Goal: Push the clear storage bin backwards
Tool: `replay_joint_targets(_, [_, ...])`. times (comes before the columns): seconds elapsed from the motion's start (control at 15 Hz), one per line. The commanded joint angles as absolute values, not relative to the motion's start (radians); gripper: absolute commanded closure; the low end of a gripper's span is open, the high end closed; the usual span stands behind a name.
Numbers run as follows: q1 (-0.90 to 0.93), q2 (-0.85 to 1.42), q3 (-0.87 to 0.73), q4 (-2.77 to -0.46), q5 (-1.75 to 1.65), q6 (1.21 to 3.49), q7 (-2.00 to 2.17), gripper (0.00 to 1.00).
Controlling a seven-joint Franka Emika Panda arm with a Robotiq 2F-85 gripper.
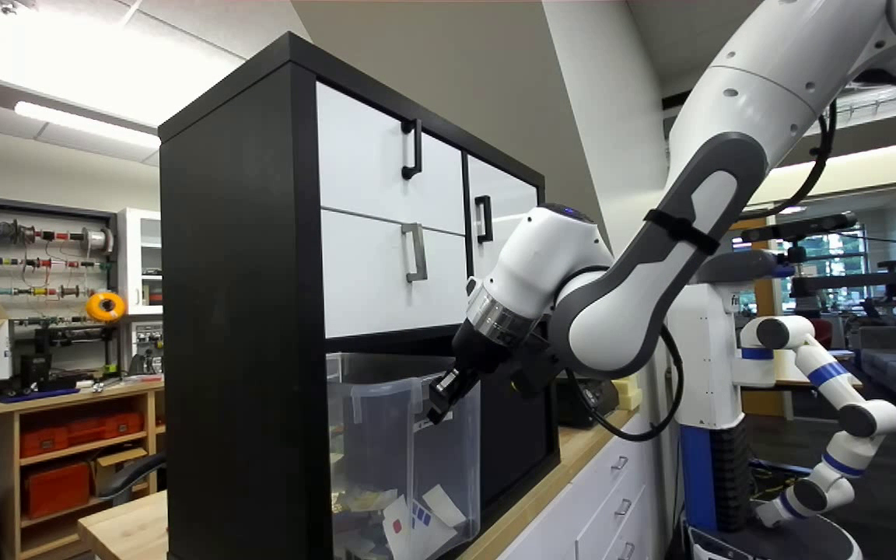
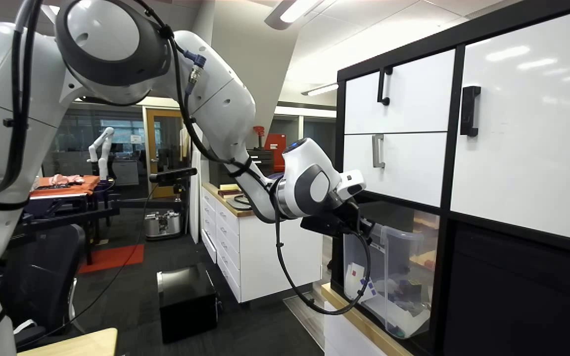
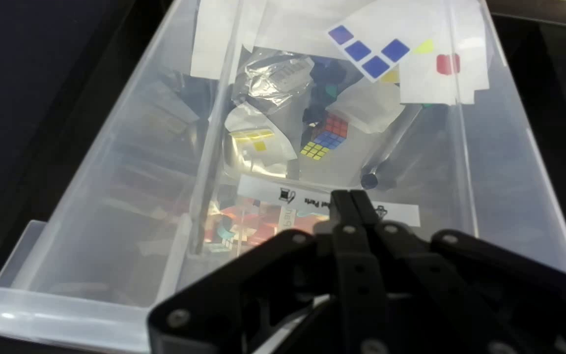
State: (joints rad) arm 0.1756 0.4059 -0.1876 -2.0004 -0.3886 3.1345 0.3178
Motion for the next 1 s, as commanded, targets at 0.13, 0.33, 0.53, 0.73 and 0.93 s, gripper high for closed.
replay_joint_targets(0.13, [0.200, 0.352, -0.205, -2.052, -0.401, 3.132, 0.321, 0.68])
replay_joint_targets(0.33, [0.195, 0.282, -0.181, -2.134, -0.401, 3.126, 0.314, 0.49])
replay_joint_targets(0.53, [0.192, 0.185, -0.155, -2.242, -0.389, 3.105, 0.312, 0.28])
replay_joint_targets(0.73, [0.189, 0.063, -0.114, -2.367, -0.370, 3.043, 0.307, 0.09])
replay_joint_targets(0.93, [0.196, -0.055, -0.076, -2.468, -0.313, 2.927, 0.300, 0.00])
